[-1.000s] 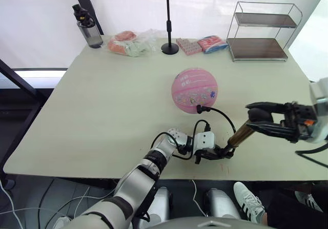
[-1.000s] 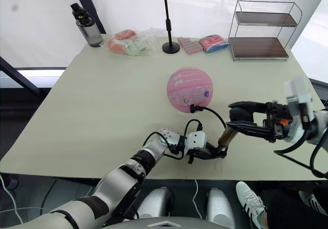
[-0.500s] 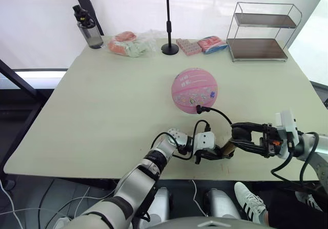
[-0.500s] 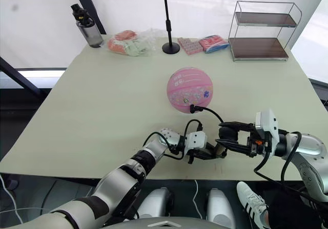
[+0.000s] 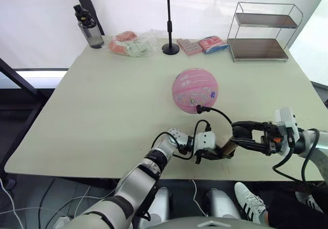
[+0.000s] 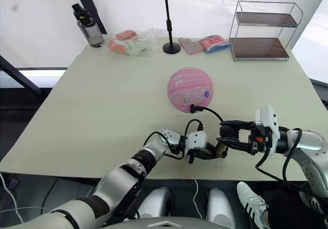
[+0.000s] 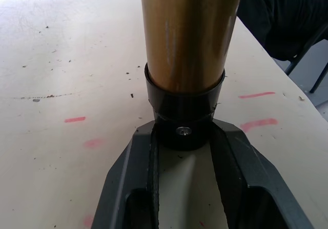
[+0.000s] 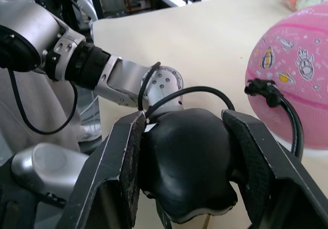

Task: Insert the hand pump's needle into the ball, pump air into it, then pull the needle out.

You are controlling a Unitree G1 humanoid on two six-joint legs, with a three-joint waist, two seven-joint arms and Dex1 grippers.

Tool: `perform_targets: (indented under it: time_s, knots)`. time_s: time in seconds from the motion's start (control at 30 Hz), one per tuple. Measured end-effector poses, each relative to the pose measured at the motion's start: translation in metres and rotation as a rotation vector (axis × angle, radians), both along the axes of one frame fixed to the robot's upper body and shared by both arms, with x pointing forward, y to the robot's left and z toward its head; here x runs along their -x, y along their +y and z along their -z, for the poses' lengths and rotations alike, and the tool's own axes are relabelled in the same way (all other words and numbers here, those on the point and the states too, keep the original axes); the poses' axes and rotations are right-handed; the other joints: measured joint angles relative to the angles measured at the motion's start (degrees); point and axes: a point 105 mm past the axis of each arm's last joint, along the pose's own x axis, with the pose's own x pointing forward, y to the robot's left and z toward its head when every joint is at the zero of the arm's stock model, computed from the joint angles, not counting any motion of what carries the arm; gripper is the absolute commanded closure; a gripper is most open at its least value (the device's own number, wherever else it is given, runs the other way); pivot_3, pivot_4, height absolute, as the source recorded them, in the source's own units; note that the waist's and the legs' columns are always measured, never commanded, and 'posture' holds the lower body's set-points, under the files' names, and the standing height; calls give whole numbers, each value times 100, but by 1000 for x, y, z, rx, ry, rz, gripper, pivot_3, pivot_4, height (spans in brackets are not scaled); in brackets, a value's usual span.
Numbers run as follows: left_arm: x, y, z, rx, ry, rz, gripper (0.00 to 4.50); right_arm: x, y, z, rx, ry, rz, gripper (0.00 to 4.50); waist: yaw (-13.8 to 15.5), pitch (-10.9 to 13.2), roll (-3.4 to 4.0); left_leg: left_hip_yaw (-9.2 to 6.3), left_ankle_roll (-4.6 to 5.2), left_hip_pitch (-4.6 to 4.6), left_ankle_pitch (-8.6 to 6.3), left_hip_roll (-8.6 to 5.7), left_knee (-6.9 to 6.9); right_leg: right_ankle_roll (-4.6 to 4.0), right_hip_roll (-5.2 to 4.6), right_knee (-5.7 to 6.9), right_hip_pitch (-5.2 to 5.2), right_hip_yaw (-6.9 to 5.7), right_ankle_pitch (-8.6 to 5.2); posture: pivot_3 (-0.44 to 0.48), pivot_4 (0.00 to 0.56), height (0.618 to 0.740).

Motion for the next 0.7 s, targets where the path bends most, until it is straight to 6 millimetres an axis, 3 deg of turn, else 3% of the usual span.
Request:
perform_targets:
  time_s: [0.1, 0.13, 0.27, 0.43, 0.7]
  knots:
    - [0, -1, -1, 5, -6, 4, 3344, -2, -2, -21, -30, -2, -6, 2583, 1, 18, 22, 1, 0, -10, 0, -3, 1, 1, -6, 0, -10, 1, 1, 0, 150, 740]
    - [0, -1, -2, 6, -7, 5, 3344, -1, -4, -38, -40, -19, -19, 2583, 4, 22, 23, -1, 0, -15, 0, -5, 1, 1, -5, 0, -13, -1, 1, 0, 150, 740]
    - [0, -1, -2, 8, -10, 7, 3344, 0, -3, -55, -60, -26, -33, 2583, 1, 34, 31, -2, 0, -17, 0, -4, 2, 1, -6, 0, -14, -3, 1, 0, 150, 740]
    - [-1, -1, -3, 9, -10, 8, 3344, 4, -5, -95, -92, -66, -62, 2583, 3, 41, 36, -2, 0, -21, 0, -2, 2, 1, -6, 0, -18, -4, 1, 0, 150, 740]
    - [-1, -2, -4, 14, -12, 10, 3344, 6, -2, -124, -74, -100, -89, 2583, 7, 40, 37, -2, 1, -55, 1, 0, 9, 1, -8, 1, -50, -4, 2, 0, 150, 740]
